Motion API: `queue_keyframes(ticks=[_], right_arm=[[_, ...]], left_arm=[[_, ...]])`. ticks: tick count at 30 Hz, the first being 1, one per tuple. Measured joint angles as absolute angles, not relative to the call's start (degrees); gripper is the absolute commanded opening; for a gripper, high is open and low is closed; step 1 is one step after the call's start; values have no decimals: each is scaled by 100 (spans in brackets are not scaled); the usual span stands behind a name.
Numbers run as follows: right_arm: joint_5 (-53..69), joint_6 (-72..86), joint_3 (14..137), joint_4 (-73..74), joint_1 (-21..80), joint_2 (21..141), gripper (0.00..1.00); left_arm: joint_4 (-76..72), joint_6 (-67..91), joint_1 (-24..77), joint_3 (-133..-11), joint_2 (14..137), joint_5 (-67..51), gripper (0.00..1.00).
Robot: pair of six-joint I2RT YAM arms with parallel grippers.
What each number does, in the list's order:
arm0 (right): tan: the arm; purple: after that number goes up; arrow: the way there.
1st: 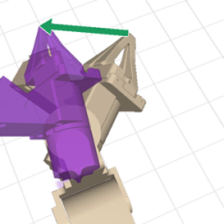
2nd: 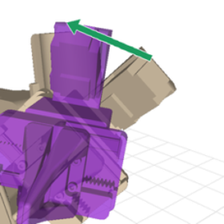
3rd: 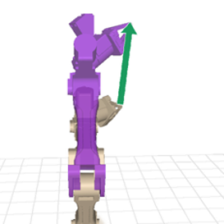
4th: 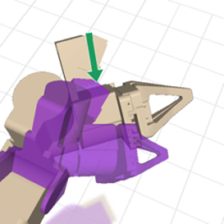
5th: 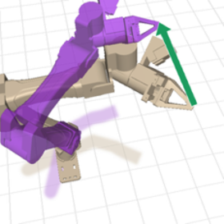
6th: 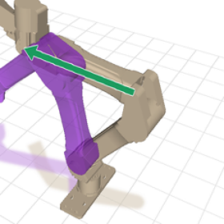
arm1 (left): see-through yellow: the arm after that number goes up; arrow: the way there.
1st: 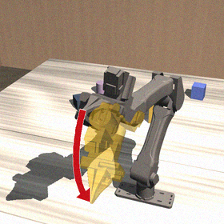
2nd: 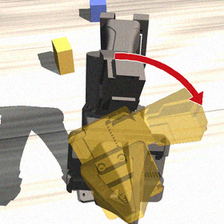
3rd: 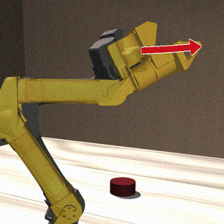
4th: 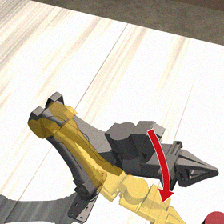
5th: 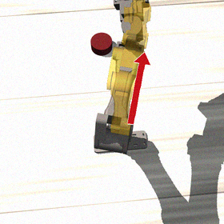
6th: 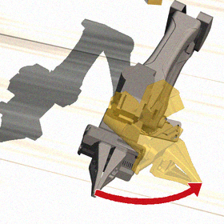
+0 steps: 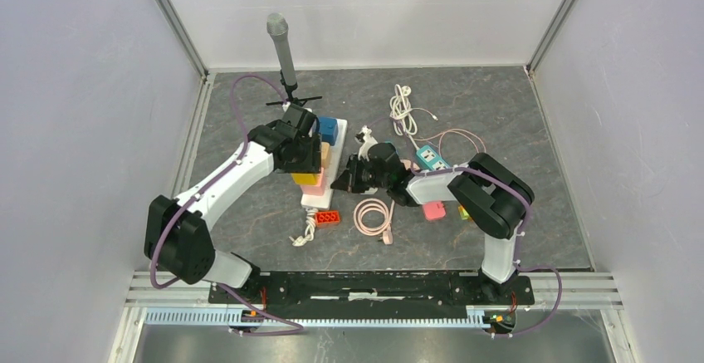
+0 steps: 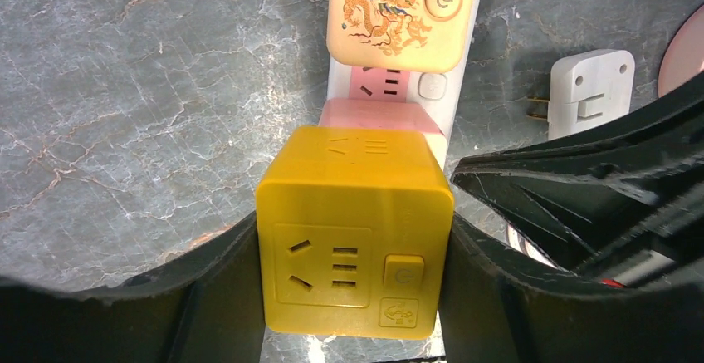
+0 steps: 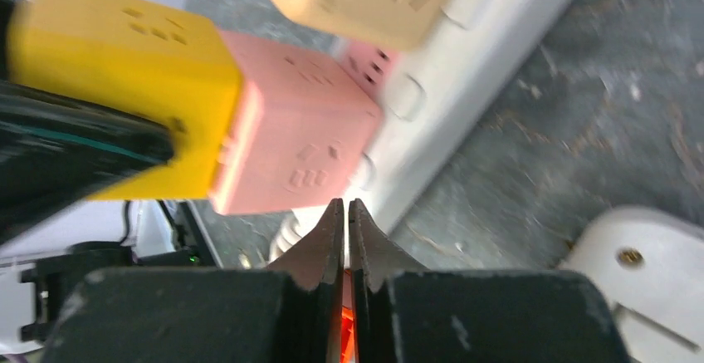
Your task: Pull the plug off the socket
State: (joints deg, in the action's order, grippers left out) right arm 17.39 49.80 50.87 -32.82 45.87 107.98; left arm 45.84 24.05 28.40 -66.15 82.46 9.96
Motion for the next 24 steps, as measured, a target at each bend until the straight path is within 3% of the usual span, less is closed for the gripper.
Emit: queue_keyframes(ticks=[6, 14, 24], right_arm=[[1691, 4917, 4818, -2956, 4613, 10871, 14], [1861, 4967, 4436, -3701, 4613, 10519, 45], [2228, 5529, 4604, -4923, 4622, 10687, 42]], left_arm=[[4624, 2412, 2829, -6615, 8193, 923, 44], [4724, 2412, 2821, -6615, 8071, 812, 44], [4751, 2412, 2821, -6611, 8062, 707, 41]])
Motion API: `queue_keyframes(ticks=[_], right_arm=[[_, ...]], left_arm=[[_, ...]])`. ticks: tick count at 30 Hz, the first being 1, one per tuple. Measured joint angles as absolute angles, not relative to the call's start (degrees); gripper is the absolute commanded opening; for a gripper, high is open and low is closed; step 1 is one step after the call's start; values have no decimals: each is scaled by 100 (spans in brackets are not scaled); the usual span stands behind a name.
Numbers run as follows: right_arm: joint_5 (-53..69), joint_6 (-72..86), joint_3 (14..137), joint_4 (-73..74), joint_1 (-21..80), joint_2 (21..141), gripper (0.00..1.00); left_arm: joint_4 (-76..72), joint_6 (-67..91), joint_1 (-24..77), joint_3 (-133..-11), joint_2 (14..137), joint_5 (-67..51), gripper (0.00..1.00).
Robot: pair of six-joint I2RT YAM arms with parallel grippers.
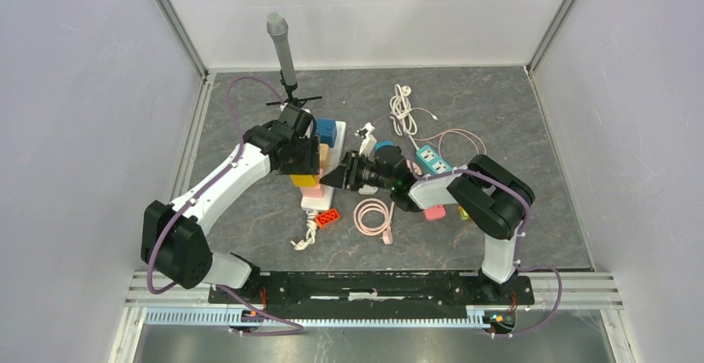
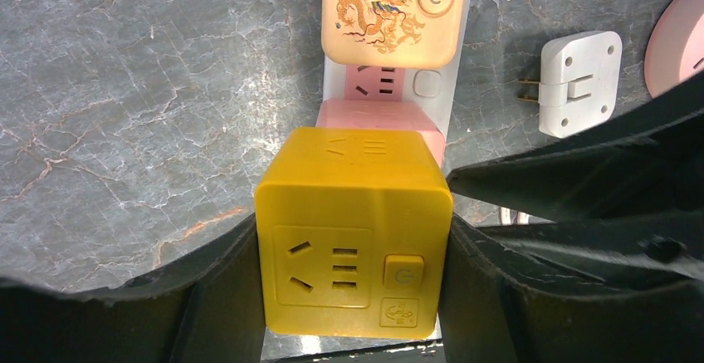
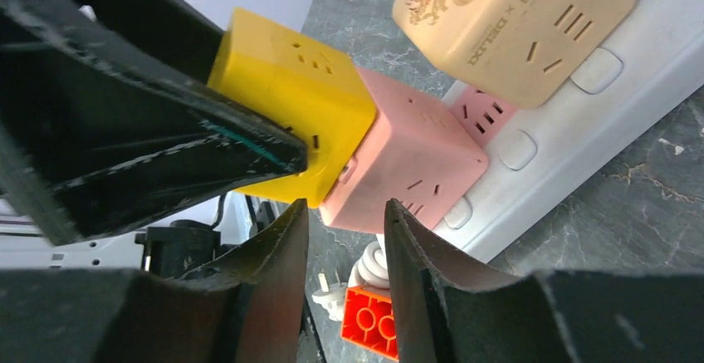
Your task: Pull the plug off the socket
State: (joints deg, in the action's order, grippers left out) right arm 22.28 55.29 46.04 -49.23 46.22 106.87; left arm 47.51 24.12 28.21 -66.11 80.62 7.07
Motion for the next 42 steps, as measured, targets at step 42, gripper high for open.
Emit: queue_keyframes(ticks=[42], right_arm=[[1354, 4781, 5603, -3120, 4947, 10851, 19]], left_arm=[[4875, 2392, 2759, -6541, 8001, 821, 34]])
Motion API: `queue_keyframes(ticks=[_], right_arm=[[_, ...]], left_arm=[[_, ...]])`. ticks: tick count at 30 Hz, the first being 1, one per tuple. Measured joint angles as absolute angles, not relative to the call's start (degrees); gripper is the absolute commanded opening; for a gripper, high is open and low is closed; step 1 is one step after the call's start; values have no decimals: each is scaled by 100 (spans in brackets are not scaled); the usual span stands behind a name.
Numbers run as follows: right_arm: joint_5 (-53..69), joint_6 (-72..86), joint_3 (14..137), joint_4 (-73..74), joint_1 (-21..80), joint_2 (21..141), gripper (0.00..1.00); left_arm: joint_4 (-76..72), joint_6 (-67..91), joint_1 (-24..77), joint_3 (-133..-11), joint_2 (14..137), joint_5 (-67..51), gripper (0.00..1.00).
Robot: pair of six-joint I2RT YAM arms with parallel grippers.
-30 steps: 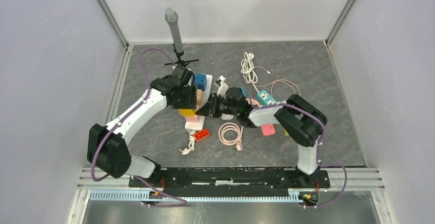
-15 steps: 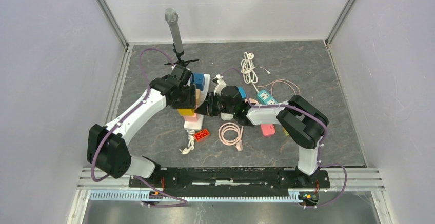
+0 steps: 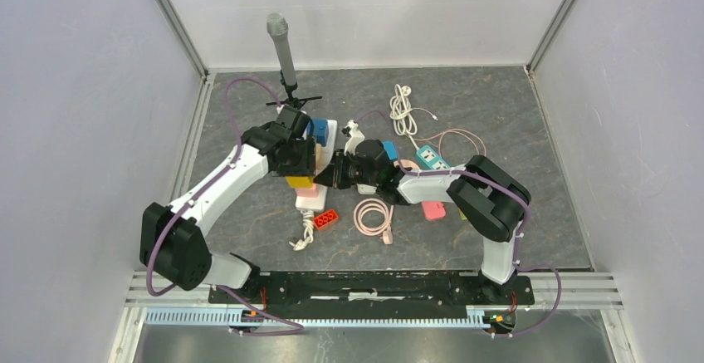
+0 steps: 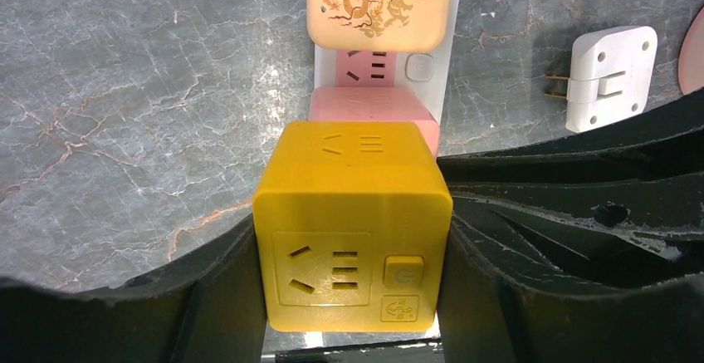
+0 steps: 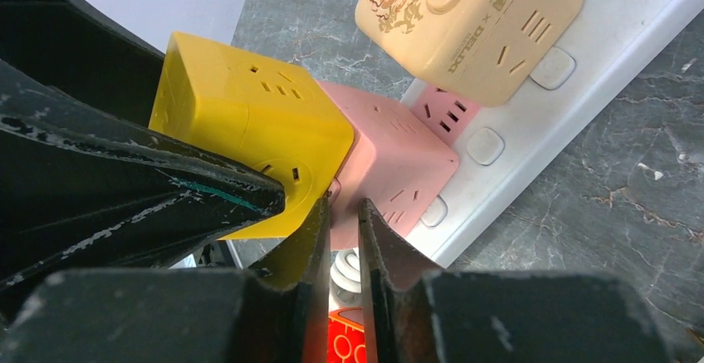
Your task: Pull the plug off the socket
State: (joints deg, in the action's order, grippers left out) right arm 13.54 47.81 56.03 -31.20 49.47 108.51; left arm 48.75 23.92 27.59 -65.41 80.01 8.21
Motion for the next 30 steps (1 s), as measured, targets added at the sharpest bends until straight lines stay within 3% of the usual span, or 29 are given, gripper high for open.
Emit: queue_keyframes(ticks=[14, 30], right_arm=[[1450, 5229, 5603, -3288, 5011, 10954, 17], [1127, 5395, 5684, -3328, 5004, 10991, 16]], left_arm=[[4434, 2239, 2731, -5778, 7183, 812, 32], [5186, 2493, 2751, -6226, 7408, 808, 32]])
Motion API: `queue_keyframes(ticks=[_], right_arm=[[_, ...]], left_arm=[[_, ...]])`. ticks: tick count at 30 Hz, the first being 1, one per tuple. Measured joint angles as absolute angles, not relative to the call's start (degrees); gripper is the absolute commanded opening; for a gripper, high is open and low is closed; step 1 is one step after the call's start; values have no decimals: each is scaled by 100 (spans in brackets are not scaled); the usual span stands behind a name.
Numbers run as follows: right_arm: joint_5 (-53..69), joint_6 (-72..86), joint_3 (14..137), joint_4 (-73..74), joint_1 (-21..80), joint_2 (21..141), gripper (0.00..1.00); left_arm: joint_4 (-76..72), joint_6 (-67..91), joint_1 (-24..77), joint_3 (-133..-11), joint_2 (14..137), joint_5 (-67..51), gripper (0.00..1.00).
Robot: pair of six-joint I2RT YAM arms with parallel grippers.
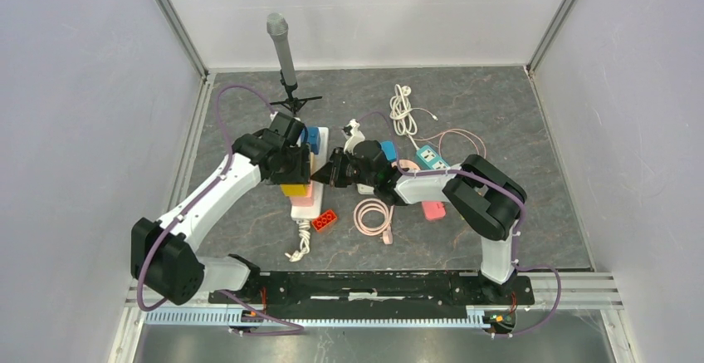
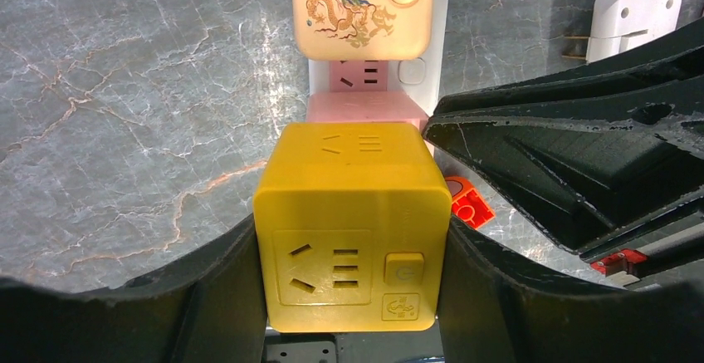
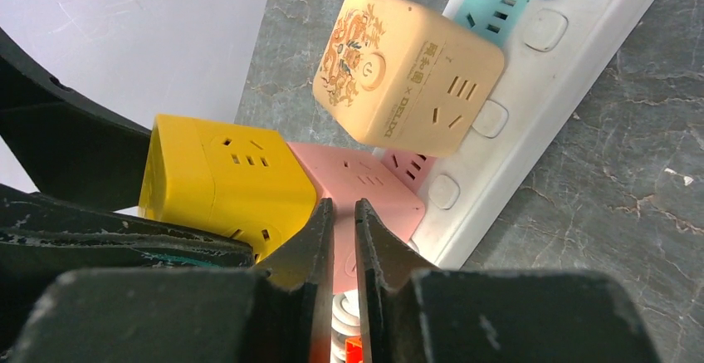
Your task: Pull the plug off the socket
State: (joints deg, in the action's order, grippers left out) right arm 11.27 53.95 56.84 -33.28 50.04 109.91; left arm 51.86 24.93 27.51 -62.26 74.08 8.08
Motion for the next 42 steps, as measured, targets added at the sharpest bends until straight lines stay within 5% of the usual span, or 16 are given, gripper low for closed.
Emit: queue_keyframes(ticks=[10, 30, 42], right_arm=[[1188, 5231, 5535, -3612, 4976, 10995, 25], [1212, 5116, 5465, -3771, 5043, 10995, 9], [1138, 4593, 5323, -3671, 5162, 10774, 16]], left_arm=[[5127, 2497, 2783, -6226, 7511, 781, 32], [4552, 2488, 2788, -5741, 7085, 867, 30], [4644, 2493, 2788, -5839, 7196, 869, 30]])
